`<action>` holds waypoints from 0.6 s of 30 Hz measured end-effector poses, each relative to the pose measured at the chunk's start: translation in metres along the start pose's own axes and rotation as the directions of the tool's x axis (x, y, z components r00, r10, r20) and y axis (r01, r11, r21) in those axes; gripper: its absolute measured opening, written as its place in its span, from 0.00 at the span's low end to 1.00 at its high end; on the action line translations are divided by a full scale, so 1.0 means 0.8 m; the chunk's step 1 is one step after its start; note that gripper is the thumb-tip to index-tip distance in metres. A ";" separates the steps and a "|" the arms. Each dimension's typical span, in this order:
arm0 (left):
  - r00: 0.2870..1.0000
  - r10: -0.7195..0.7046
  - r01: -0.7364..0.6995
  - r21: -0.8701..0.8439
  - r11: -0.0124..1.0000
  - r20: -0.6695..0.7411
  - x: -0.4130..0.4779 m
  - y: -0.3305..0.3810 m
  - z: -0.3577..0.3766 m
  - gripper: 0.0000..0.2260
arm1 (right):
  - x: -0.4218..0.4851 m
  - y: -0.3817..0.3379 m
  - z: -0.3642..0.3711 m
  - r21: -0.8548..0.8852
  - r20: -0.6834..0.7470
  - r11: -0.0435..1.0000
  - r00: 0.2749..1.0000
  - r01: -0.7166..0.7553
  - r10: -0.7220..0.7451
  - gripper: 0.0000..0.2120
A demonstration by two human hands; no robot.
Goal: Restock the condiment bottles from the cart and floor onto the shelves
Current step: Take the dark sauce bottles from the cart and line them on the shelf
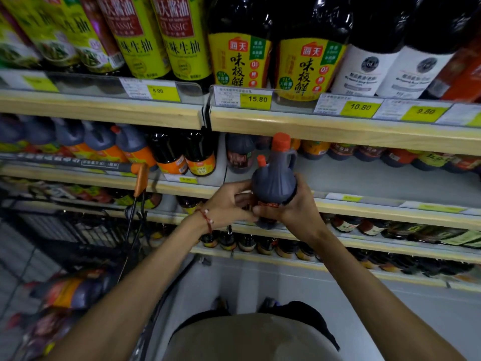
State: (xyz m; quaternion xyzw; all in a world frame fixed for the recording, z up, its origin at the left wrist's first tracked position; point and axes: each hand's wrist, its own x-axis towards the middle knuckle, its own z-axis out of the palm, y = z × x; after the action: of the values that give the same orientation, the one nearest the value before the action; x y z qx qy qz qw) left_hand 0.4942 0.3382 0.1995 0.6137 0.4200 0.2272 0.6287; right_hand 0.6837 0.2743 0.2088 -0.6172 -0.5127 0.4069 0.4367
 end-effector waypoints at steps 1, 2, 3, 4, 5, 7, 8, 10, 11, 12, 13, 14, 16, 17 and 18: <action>1.000 0.008 -0.008 -0.014 1.000 -0.024 -0.006 0.001 0.012 0.33 | 0.000 0.001 -0.002 0.012 0.043 1.000 0.999 -0.012 0.011 0.45; 0.998 0.021 -0.022 -0.027 0.999 -0.058 -0.012 0.001 0.022 0.32 | 0.001 0.001 -0.005 0.026 0.094 0.999 0.995 -0.025 0.022 0.44; 0.995 0.025 -0.029 -0.045 0.999 -0.100 -0.016 0.000 0.030 0.32 | 0.002 0.001 -0.009 0.030 0.155 0.999 0.987 -0.032 0.027 0.44; 0.990 0.027 -0.035 -0.053 0.998 -0.139 -0.020 0.000 0.035 0.31 | 0.004 0.001 -0.015 0.031 0.226 0.999 0.974 -0.034 0.027 0.43; 0.984 0.026 -0.036 -0.054 0.998 -0.175 -0.024 0.000 0.039 0.30 | 0.007 0.003 -0.022 0.020 0.299 0.999 0.954 -0.025 0.018 0.42; 0.973 0.025 -0.034 -0.038 0.999 -0.229 -0.029 0.001 0.046 0.30 | 0.017 0.004 -0.038 -0.019 0.444 1.000 0.896 0.017 -0.007 0.40; 0.967 0.030 -0.037 -0.026 0.999 -0.252 -0.031 0.001 0.049 0.30 | 0.024 0.006 -0.045 -0.044 0.505 0.998 0.863 0.045 -0.016 0.40; 0.954 0.049 -0.050 0.004 0.999 -0.295 -0.033 0.001 0.053 0.31 | 0.038 0.009 -0.050 -0.118 0.574 0.987 0.819 0.106 -0.019 0.38; 0.948 0.067 -0.061 0.029 0.998 -0.312 -0.032 0.002 0.053 0.31 | 0.044 0.011 -0.049 -0.153 0.571 0.979 0.821 0.134 -0.023 0.38; 0.942 0.085 -0.069 0.061 0.996 -0.326 -0.031 0.002 0.052 0.32 | 0.049 0.012 -0.046 -0.170 0.555 0.972 0.831 0.159 -0.039 0.39; 0.936 0.103 -0.076 0.091 0.993 -0.336 -0.029 0.003 0.050 0.33 | 0.051 0.015 -0.042 -0.175 0.528 0.969 0.847 0.176 -0.059 0.40; 0.929 0.127 -0.089 0.123 0.988 -0.347 -0.026 0.003 0.047 0.34 | 0.053 0.017 -0.037 -0.169 0.494 0.968 0.866 0.186 -0.080 0.39; 0.903 0.201 -0.127 0.212 0.969 -0.380 -0.018 0.003 0.039 0.36 | 0.055 0.019 -0.025 -0.169 0.419 0.960 0.898 0.223 -0.135 0.39; 0.880 0.248 -0.143 0.272 0.952 -0.405 -0.014 0.003 0.034 0.36 | 0.057 0.020 -0.019 -0.174 0.377 0.950 0.909 0.259 -0.179 0.38; 0.852 0.299 -0.155 0.338 0.928 -0.430 -0.009 0.001 0.030 0.35 | 0.061 0.024 -0.012 -0.176 0.334 0.939 0.916 0.294 -0.224 0.38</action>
State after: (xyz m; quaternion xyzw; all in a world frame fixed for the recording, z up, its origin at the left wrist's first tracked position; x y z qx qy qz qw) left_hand 0.5098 0.3188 0.1998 0.6707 0.5135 0.3792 0.3777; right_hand 0.7054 0.3194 0.1906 -0.5172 -0.6944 0.3765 0.3293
